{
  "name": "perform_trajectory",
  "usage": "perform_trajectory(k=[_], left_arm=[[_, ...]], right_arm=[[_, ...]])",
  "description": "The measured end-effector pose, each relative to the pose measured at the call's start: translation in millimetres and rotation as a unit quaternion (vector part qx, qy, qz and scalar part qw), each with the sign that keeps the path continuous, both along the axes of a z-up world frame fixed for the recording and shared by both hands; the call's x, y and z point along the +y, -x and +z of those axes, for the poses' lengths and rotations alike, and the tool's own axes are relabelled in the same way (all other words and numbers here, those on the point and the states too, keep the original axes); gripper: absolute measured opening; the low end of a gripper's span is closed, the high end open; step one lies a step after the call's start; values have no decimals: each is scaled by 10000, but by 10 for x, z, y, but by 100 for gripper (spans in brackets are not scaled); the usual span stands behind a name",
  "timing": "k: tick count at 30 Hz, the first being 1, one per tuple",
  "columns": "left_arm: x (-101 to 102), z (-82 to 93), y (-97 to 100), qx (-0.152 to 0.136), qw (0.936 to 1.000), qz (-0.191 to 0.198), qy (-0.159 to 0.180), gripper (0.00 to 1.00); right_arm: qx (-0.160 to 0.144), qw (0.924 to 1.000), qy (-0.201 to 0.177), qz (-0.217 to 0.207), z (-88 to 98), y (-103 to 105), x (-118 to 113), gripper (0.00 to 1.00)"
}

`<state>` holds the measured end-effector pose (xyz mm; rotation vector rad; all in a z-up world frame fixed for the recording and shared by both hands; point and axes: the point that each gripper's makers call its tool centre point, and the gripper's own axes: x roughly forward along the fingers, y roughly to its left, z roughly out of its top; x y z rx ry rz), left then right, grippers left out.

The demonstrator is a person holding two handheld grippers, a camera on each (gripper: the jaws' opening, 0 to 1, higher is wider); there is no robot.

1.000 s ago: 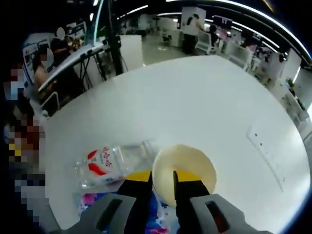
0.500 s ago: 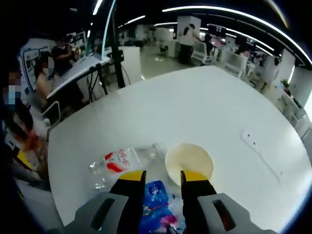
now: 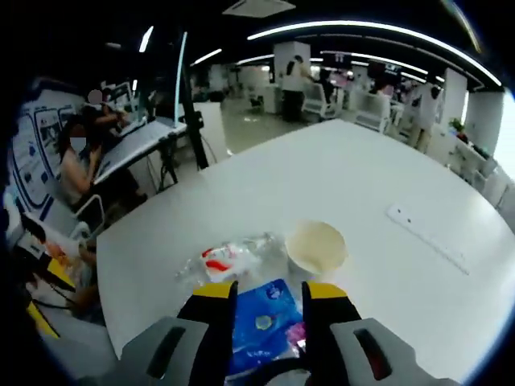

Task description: Arrange the tabletop items into an orderly group along one side of the table until the central work area is clear of visible clutter.

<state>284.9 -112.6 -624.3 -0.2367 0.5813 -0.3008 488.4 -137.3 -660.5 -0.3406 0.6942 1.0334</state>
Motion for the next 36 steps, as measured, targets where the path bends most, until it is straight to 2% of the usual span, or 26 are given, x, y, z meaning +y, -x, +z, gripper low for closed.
perform_trajectory(k=[8,12,21,29,36], left_arm=[[-22,6,-11,-8,10000,65,-29,39],[-37,-14,-22,8,9999,94,-39,39],[-78,-33,-72,8,9998,201,-61,39],[-97,-63,-49,93,9994,322,-117,39],[-83,-84,-34,170,9985,477,-191,40]], right_arm=[[-29,9996,-155,-228,46,220,-479,32],[57,9986,-195,-492,21,342,-770,36],[80,9948,-267,-983,21,507,-1359,37],[118,9863,-520,-1562,76,592,-1881,38],[252,9806,-799,-1772,29,715,-2129,43]])
